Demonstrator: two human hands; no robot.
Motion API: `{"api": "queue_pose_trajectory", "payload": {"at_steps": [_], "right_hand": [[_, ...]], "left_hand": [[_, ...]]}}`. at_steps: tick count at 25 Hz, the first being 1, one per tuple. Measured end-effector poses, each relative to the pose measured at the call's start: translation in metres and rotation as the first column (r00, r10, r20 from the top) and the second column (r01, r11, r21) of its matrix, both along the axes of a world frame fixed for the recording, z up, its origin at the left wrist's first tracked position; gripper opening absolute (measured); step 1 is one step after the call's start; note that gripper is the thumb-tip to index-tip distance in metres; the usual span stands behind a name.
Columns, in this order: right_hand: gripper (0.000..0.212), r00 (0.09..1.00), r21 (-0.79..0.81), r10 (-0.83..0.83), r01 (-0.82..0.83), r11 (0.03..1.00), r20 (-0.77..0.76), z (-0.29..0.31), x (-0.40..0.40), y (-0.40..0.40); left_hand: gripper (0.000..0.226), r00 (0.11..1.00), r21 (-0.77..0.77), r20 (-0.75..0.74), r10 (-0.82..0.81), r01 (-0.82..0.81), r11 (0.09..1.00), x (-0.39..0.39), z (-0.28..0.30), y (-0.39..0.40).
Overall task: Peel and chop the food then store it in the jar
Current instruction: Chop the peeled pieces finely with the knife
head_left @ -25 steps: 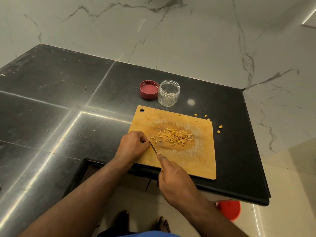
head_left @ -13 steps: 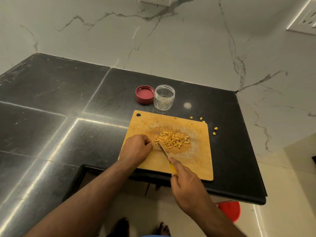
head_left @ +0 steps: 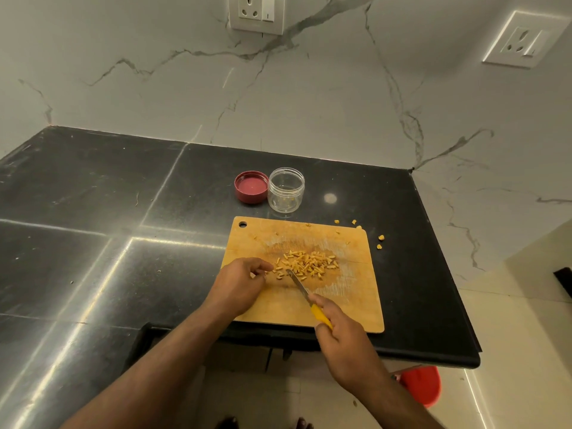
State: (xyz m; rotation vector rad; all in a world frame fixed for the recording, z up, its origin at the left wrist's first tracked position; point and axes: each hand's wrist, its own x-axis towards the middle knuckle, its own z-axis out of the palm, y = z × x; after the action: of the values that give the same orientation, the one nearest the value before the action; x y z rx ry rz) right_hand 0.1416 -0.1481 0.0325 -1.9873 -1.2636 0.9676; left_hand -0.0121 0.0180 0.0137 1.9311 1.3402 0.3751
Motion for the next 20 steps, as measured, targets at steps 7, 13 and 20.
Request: {"api": "queue_pose_trajectory", "payload": {"at_steps": [7,13,20], "right_hand": [[0.048,0.815,-0.113,-0.276,0.254,0.96,-0.509,0.006,-0.007,0.008],[0.048,0.731,-0.126,-0.333,0.324,0.938,-0.596,0.011,-0.014,0.016],[0.035,0.778,-0.078,-0.355,0.37,0.926,-0.518,0.014,-0.015,0.022]], "left_hand": [[0.039,0.989,0.114,-0.036,-0.142,0.145,0.983,0.005,-0.004,-0.005],[0.047,0.949,0.307,-0.155,-0.275,0.311,0.9,0.0,-0.003,-0.001],[0.016,0.993,0.178,-0.048,-0.109,0.116,0.977,-0.014,-0.001,0.02]]}}
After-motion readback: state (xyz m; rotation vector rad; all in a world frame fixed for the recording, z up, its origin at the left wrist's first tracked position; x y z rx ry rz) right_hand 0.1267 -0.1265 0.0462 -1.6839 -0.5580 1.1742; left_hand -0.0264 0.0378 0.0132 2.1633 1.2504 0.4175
